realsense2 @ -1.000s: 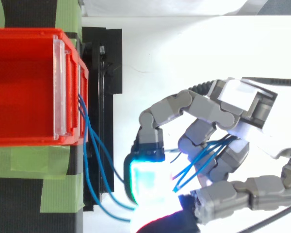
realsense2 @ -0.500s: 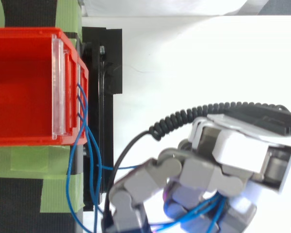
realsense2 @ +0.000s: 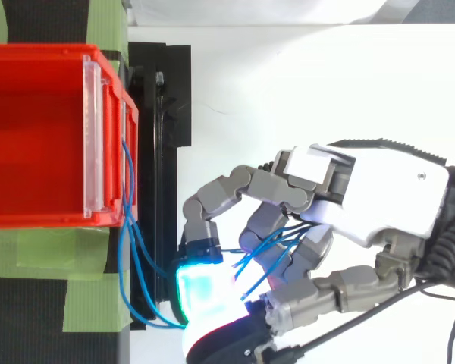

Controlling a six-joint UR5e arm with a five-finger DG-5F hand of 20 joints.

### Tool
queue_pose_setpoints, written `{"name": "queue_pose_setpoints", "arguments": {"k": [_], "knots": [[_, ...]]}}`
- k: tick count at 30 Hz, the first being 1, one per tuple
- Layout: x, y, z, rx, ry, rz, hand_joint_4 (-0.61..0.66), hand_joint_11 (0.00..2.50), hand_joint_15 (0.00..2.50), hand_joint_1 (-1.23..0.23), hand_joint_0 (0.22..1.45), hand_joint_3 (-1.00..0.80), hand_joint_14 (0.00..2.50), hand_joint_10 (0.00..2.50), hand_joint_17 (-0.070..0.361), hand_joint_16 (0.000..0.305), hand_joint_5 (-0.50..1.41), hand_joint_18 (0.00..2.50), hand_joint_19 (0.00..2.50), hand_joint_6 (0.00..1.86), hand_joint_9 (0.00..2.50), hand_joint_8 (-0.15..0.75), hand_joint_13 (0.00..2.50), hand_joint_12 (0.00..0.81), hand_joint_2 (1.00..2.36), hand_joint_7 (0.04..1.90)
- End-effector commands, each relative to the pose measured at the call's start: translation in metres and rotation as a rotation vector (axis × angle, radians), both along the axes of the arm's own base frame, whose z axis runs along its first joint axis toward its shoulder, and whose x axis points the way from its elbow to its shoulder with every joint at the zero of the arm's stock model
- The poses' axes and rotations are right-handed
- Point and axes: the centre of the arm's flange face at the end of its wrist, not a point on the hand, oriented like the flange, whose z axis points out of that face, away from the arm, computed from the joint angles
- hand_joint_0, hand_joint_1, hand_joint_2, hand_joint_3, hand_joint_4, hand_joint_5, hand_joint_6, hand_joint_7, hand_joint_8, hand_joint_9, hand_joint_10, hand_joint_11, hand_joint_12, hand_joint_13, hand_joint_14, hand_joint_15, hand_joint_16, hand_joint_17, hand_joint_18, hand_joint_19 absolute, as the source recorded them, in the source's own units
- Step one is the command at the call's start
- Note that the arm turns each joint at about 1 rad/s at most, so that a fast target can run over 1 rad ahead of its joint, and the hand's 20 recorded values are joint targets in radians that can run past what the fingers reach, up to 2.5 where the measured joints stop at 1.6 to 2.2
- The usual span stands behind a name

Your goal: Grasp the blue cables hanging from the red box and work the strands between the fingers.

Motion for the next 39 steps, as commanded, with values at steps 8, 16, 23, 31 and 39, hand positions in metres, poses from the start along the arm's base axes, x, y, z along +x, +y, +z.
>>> {"name": "queue_pose_setpoints", "arguments": {"k": [8, 16, 23, 31, 39], "knots": [[-0.005, 0.0, -0.01, -0.038, 0.037, -0.037, 0.29, 2.5, 1.78, -0.57, 0.84, 0.13, 2.5, 2.5, 0.146, 0.195, 0.04, 2.3, 0.71, 1.41, 1.75, 0.508, 1.85, 0.556, 1.02, 1.35], [-0.008, 0.0, -0.009, -0.091, 0.063, -0.111, 0.29, 2.5, 1.78, -0.58, 0.84, 0.13, 2.5, 2.5, 0.146, 0.195, 0.04, 2.3, 0.71, 1.4, 1.75, 0.508, 1.85, 0.556, 1.02, 1.36], [-0.01, -0.002, -0.011, -0.113, 0.086, -0.116, 0.29, 2.5, 1.78, -0.58, 0.84, 0.12, 2.5, 2.5, 0.146, 0.195, 0.04, 2.3, 0.71, 1.4, 1.75, 0.508, 1.85, 0.556, 1.02, 1.36], [-0.017, -0.005, -0.017, -0.148, 0.159, -0.112, 0.29, 2.5, 1.78, -0.58, 0.84, 0.13, 2.5, 2.5, 0.146, 0.195, 0.04, 2.3, 0.71, 1.4, 1.75, 0.508, 1.85, 0.556, 1.02, 1.36], [-0.021, -0.006, -0.02, -0.165, 0.2, -0.108, 0.28, 2.5, 1.78, -0.58, 0.84, 0.12, 2.5, 2.5, 0.146, 0.195, 0.04, 2.3, 0.71, 1.4, 1.75, 0.508, 1.85, 0.556, 1.02, 1.36]]}}
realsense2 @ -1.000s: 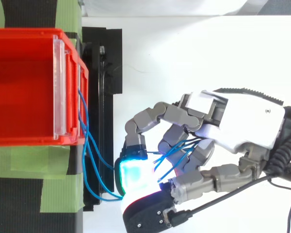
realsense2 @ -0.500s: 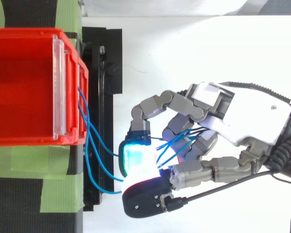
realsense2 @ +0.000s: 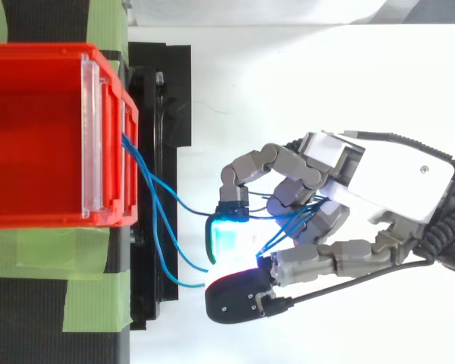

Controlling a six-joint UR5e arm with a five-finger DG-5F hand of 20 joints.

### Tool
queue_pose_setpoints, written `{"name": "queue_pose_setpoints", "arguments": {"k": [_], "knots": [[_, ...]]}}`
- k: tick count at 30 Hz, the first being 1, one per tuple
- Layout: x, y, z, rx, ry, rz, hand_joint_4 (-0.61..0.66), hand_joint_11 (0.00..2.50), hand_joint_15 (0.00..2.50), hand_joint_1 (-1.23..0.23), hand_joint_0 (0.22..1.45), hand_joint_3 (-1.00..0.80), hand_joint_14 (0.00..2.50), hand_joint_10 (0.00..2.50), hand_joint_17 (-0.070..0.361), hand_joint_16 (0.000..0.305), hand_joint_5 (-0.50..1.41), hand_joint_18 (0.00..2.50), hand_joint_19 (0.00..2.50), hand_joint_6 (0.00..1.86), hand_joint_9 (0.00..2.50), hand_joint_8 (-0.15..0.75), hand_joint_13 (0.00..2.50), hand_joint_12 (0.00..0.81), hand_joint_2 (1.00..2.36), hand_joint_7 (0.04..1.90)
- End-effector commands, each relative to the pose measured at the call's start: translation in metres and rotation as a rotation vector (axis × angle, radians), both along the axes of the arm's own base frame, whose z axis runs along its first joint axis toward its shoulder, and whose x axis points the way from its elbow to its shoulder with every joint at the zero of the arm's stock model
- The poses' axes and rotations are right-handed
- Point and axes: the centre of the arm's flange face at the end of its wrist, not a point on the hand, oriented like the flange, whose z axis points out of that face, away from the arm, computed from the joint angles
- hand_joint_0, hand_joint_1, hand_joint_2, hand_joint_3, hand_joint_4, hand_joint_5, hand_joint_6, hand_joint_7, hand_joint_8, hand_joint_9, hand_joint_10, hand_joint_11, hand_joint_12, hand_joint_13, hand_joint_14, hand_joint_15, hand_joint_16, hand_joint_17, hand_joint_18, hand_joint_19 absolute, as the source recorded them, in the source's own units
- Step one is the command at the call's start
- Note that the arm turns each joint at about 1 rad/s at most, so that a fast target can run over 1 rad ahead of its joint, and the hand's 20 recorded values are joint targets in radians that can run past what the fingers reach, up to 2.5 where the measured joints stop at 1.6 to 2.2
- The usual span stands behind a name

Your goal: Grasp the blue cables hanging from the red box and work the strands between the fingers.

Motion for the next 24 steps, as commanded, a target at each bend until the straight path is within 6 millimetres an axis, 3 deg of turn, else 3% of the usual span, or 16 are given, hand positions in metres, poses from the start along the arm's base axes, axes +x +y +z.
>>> {"name": "queue_pose_setpoints", "arguments": {"k": [1, 24], "knots": [[-0.0019, 0.0003, -0.0015, -0.003, 0.015, 0.002, 0.28, 2.5, 1.78, -0.58, 0.84, 0.13, 2.5, 2.5, 0.146, 0.195, 0.03, 2.3, 0.71, 1.4, 1.75, 0.508, 1.85, 0.556, 1.02, 1.36], [-0.0021, -0.0008, -0.0017, -0.008, 0.02, 0.001, 0.29, 2.5, 1.78, -0.58, 0.84, 0.18, 2.5, 2.5, 0.146, 0.195, 0.07, 2.3, 0.71, 1.4, 1.75, 0.508, 1.85, 0.556, 1.02, 1.37]]}}
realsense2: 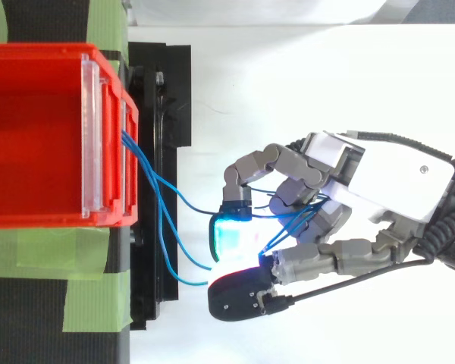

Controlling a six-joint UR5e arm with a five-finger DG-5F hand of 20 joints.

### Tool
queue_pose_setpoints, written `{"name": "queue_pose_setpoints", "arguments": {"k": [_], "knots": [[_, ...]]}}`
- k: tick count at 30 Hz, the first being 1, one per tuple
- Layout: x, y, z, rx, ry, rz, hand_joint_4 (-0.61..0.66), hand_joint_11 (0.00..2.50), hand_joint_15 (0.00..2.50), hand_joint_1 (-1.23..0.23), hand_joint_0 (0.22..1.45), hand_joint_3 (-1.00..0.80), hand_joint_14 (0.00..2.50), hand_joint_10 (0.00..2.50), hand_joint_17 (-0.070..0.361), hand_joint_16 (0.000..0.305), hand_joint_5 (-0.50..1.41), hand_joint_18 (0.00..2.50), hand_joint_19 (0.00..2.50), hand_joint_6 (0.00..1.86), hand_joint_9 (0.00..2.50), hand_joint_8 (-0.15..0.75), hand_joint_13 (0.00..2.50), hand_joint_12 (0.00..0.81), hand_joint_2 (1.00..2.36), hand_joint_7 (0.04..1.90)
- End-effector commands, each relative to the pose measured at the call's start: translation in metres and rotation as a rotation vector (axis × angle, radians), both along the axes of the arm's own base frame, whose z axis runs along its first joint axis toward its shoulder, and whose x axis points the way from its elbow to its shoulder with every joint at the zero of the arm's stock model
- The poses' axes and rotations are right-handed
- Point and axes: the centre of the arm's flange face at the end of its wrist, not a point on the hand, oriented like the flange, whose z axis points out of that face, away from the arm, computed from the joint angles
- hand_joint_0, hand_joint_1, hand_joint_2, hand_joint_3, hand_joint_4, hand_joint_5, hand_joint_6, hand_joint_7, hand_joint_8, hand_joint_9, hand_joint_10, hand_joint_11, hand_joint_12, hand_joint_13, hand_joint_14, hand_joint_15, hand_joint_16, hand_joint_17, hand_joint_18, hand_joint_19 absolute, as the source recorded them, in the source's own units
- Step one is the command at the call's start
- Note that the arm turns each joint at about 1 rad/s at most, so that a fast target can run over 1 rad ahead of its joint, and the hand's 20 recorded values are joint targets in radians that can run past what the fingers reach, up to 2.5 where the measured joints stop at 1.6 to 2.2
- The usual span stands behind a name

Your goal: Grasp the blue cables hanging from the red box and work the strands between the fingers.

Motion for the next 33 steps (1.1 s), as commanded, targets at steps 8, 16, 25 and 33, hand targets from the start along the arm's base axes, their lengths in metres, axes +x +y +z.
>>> {"name": "queue_pose_setpoints", "arguments": {"k": [8, 16, 25, 33], "knots": [[0.0001, 0.0, 0.0002, 0.0, 0.001, 0.0, 0.3, 2.5, 1.78, -0.58, 0.84, 0.2, 2.5, 2.5, 0.146, 0.195, 0.09, 2.3, 0.71, 1.39, 1.75, 0.508, 1.85, 0.556, 1.02, 1.39], [0.0001, 0.0, 0.0002, 0.0, 0.001, 0.0, 0.3, 2.5, 1.78, -0.58, 0.84, 0.21, 2.5, 2.5, 0.146, 0.195, 0.1, 2.3, 0.71, 1.39, 1.75, 0.508, 1.85, 0.556, 1.02, 1.4], [0.0002, 0.0001, 0.0003, 0.0, -0.001, 0.0, 0.31, 2.5, 1.78, -0.59, 0.84, 0.2, 2.5, 2.5, 0.146, 0.195, 0.1, 2.3, 0.71, 1.39, 1.75, 0.508, 1.85, 0.556, 1.02, 1.4], [-0.0002, -0.0001, -0.0004, 0.0, 0.001, 0.0, 0.31, 2.5, 1.78, -0.58, 0.84, 0.2, 2.5, 2.5, 0.146, 0.195, 0.1, 2.3, 0.71, 1.38, 1.75, 0.508, 1.85, 0.556, 1.02, 1.4]]}}
